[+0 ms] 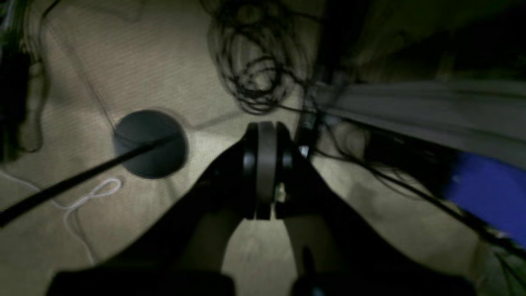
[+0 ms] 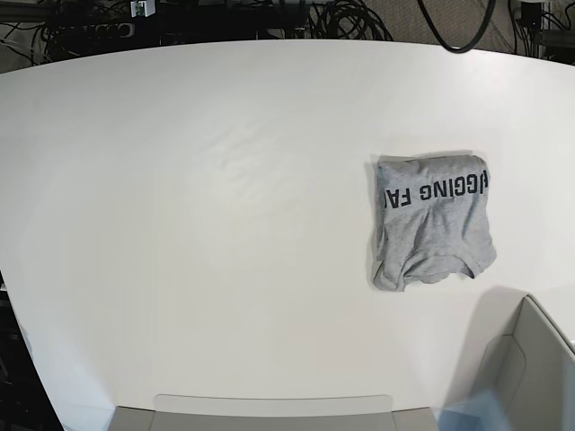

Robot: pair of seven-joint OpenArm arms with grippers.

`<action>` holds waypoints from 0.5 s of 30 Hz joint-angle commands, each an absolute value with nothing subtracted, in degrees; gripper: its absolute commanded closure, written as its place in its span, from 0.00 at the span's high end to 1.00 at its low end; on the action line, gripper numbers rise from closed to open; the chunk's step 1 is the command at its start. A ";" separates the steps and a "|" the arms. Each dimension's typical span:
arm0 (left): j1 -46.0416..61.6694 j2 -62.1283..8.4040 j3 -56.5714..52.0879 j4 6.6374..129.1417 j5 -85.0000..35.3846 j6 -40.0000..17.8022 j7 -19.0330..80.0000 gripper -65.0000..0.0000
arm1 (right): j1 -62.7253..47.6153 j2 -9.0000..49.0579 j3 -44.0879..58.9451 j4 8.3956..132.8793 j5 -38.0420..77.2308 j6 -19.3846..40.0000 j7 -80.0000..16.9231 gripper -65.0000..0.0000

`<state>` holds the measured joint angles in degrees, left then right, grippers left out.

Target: Fold the T-shirt properly

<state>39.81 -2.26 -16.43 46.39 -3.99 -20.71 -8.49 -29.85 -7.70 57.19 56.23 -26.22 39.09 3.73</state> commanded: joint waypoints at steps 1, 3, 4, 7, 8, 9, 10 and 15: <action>39.34 -3.12 -16.48 42.24 -3.21 -21.23 -10.95 0.00 | -28.79 -6.64 59.82 54.64 -27.74 40.00 6.55 0.00; 34.77 -4.26 -16.48 32.48 -2.24 -21.23 -13.93 0.00 | -25.19 -5.58 64.13 49.19 -32.84 40.00 9.36 0.00; 32.04 -4.88 -16.48 26.51 -2.07 -21.14 -15.52 0.00 | -23.60 -4.53 66.42 46.11 -35.47 40.00 10.59 0.00; 23.87 -7.52 -16.31 9.27 -1.98 -20.97 -22.02 0.00 | -18.95 -0.57 73.36 36.79 -42.77 40.00 13.32 0.00; 21.23 -8.22 -16.31 3.65 -1.98 -20.70 -25.01 0.00 | -17.71 1.10 75.47 33.71 -44.88 40.00 14.02 0.00; 19.03 -8.66 -16.13 0.00 -1.98 -20.62 -27.21 0.00 | -16.75 2.42 77.32 31.08 -46.73 40.00 14.55 0.00; 17.10 -9.27 -16.04 0.00 -1.98 -20.53 -28.97 0.00 | -15.87 3.65 78.64 28.70 -48.66 40.00 14.81 0.00; 9.45 -10.86 -14.55 0.00 -1.98 -20.35 -25.54 0.00 | -13.49 8.92 79.52 17.19 -57.54 28.09 14.99 0.00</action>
<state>8.95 -10.48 -14.74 0.01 -1.93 -20.18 -25.23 -12.86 8.38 79.50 16.80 -57.30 26.00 14.92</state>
